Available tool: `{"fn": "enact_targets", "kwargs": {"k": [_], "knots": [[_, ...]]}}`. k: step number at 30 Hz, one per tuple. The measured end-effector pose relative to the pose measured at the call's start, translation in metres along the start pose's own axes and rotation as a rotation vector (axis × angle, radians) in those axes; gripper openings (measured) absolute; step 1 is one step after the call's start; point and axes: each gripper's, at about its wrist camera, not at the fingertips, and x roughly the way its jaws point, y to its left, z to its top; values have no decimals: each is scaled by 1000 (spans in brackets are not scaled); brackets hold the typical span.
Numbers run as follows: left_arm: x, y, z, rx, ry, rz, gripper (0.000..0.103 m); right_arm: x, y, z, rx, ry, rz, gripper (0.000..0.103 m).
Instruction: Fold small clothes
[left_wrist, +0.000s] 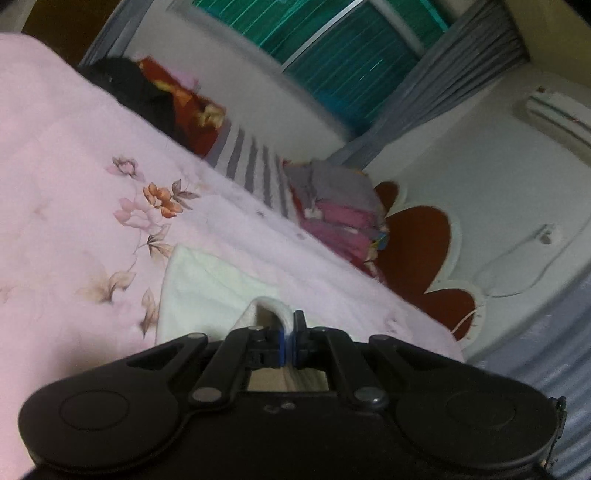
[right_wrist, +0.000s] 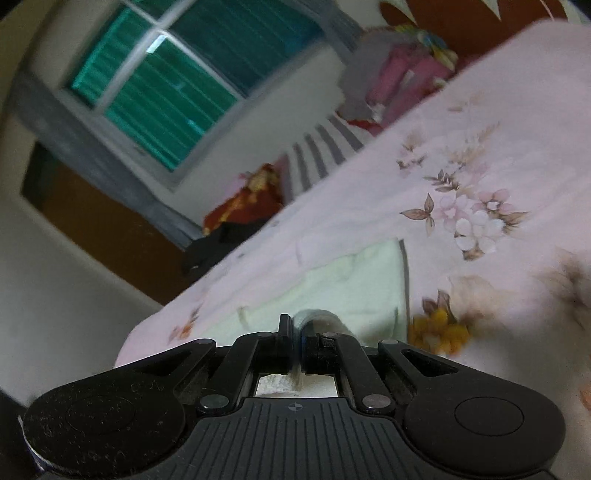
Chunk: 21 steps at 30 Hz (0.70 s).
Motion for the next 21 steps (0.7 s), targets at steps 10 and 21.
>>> {"fn": "enact_targets", "kwargs": {"k": [10,21], "knots": [[83,39,26,-58,80,-40,26,104,-49,40,90,62,-32,5],[100,30,25,189,177,90,33,100,-43,28,-143,20,-138,68]]}}
